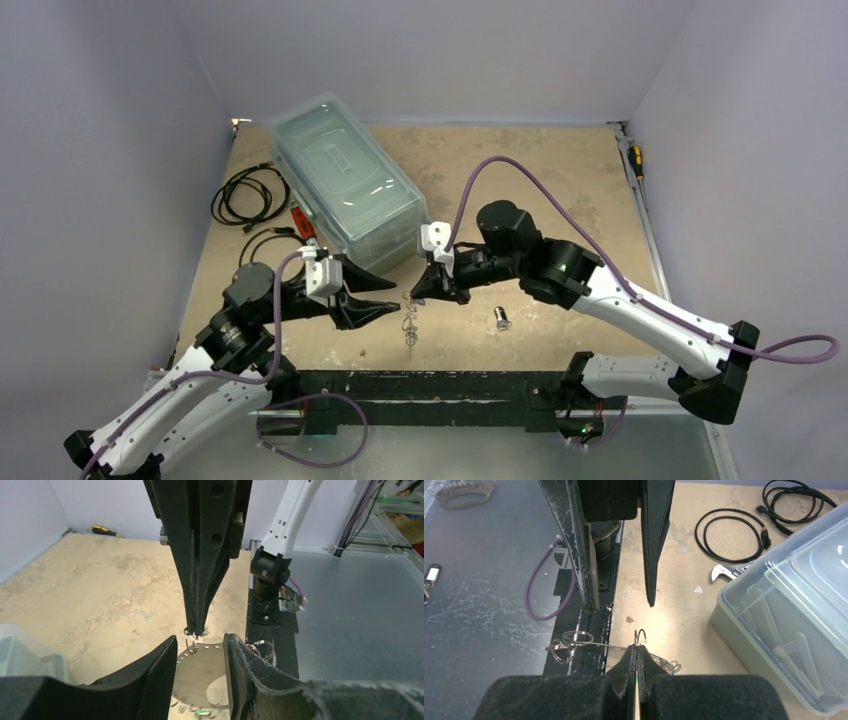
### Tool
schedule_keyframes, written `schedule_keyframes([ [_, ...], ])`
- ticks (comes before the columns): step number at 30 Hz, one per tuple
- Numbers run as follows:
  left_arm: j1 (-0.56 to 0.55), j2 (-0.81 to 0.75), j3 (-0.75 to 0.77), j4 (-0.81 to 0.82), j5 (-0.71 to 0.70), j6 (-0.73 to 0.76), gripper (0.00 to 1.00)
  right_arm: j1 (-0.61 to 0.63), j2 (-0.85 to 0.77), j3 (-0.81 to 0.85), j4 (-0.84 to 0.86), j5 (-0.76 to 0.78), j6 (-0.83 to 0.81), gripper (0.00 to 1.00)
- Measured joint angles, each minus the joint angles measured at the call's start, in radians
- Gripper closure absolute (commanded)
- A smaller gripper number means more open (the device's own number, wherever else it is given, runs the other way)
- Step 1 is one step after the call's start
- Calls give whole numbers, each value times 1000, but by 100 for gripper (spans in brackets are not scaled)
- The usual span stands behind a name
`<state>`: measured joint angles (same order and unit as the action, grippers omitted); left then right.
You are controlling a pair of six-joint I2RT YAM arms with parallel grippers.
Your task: Put the keys on the keyring
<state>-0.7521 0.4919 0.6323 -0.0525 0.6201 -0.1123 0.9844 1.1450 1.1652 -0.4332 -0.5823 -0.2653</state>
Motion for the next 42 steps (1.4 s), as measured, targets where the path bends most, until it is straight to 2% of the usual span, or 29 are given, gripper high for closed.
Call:
schedule_keyframes([
  [7,0,79,0,3,79,-19,63,0,-20,16,-39,16,-21,100],
  [20,0,165,6,19,108,-45,69,0,-35,18,-58,-2,-44,100],
  [26,0,209,16,29,127,-53,75,0,-35,18,-66,-19,-55,100],
  [30,0,211,17,35,138,-61,87,0,-35,18,-71,-24,-61,100],
  [37,0,213,17,40,162,-70,100,0,-33,18,-72,-38,-69,100],
  [42,0,211,20,31,151,-72,100,0,-32,18,-68,-39,-69,100],
])
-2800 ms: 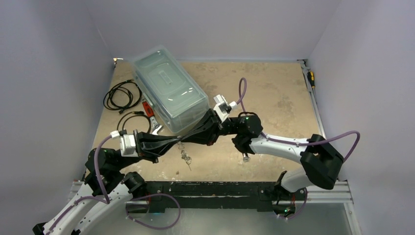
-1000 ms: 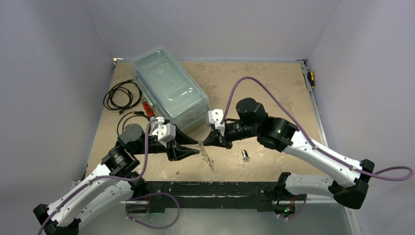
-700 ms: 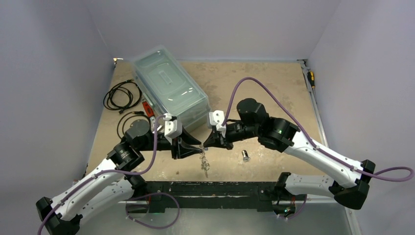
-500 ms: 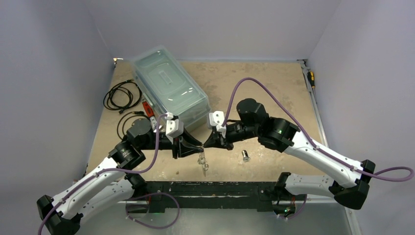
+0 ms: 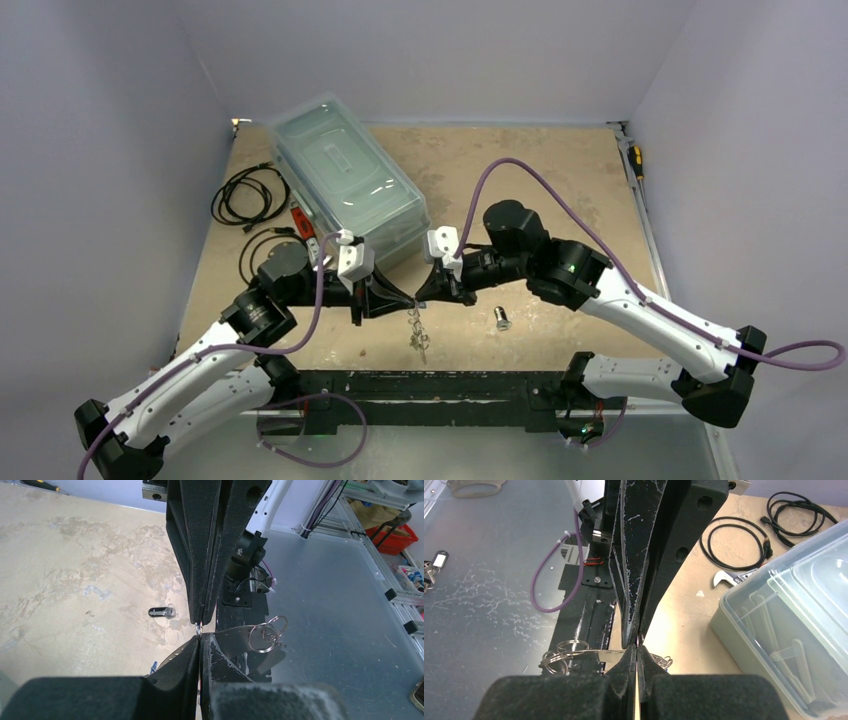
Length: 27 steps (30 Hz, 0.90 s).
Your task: Put the keys on the keyring
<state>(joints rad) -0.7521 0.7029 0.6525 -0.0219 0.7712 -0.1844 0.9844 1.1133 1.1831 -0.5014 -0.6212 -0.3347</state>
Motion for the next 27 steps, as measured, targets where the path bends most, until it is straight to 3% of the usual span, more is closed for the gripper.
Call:
schedule_keyframes([
  [6,0,-35,6,-13,-42,4,100,0,0,0,45,2,10,88],
  [14,0,-102,6,-15,-127,5,100,0,-1,-11,163,11,53,46],
  [19,0,-148,6,-16,-160,12,100,1,-45,-83,281,77,92,44],
  [27,0,-197,4,7,-175,12,100,-28,-143,-151,406,82,138,53],
])
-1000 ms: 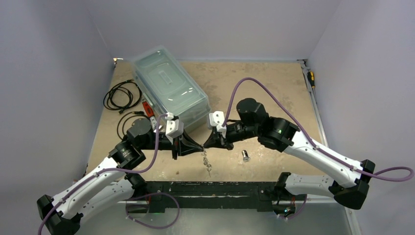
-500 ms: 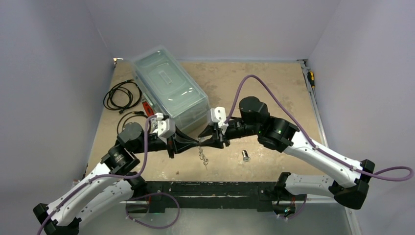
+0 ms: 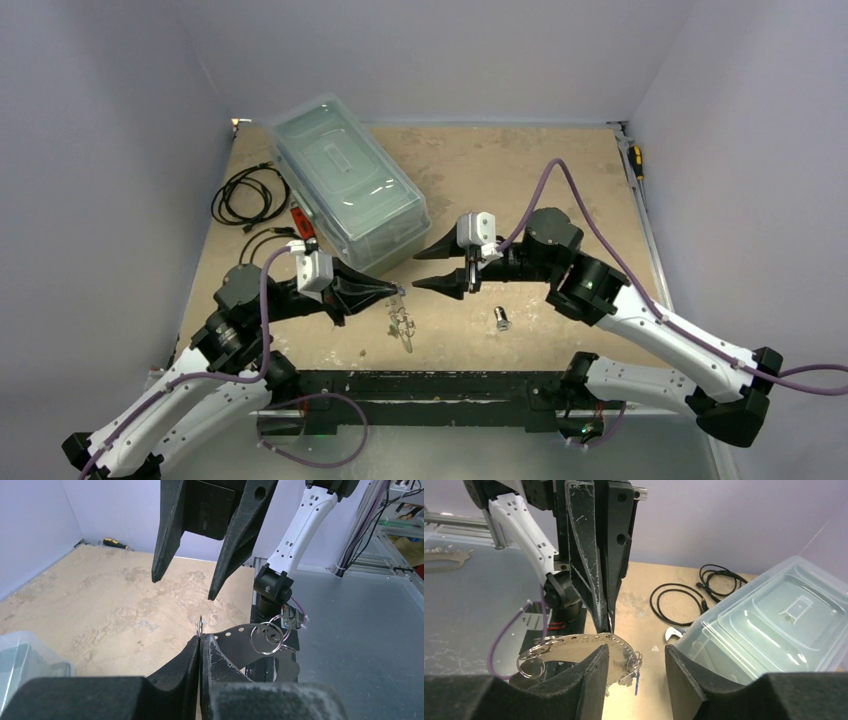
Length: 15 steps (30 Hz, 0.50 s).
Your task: Put the keys on the keyring
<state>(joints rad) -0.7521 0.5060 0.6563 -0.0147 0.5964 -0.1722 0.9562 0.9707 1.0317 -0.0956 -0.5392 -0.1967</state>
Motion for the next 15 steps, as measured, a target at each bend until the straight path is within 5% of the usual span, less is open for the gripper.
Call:
schedule_keyframes([
  [15,0,-13,-16,14,2,0,100,-14,96,0,43,-163,32,62],
])
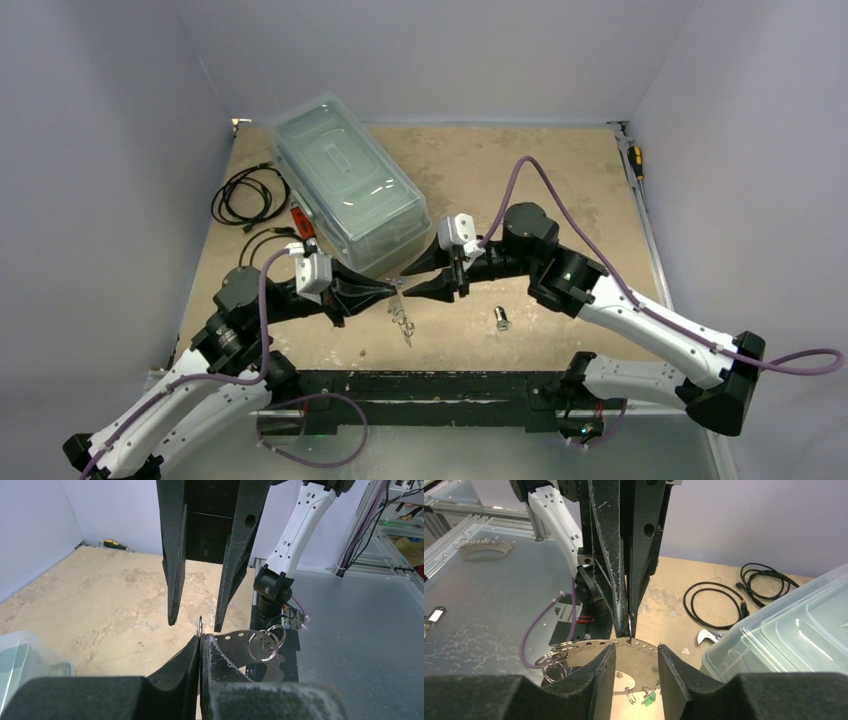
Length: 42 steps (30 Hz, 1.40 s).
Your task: Put the keys on the keyring
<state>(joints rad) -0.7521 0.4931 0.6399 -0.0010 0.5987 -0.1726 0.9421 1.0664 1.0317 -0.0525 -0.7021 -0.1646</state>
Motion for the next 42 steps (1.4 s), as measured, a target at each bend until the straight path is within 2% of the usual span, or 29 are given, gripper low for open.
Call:
schedule_keyframes([
  [10,0,-9,0,7,0,0,100,0,37,0,16,-27,9,67],
  [23,0,-18,-1,7,-2,0,100,-1,48,19,17,-51,15,65],
  [42,0,-20,-1,7,-3,0,100,-1,61,30,43,-53,28,76],
])
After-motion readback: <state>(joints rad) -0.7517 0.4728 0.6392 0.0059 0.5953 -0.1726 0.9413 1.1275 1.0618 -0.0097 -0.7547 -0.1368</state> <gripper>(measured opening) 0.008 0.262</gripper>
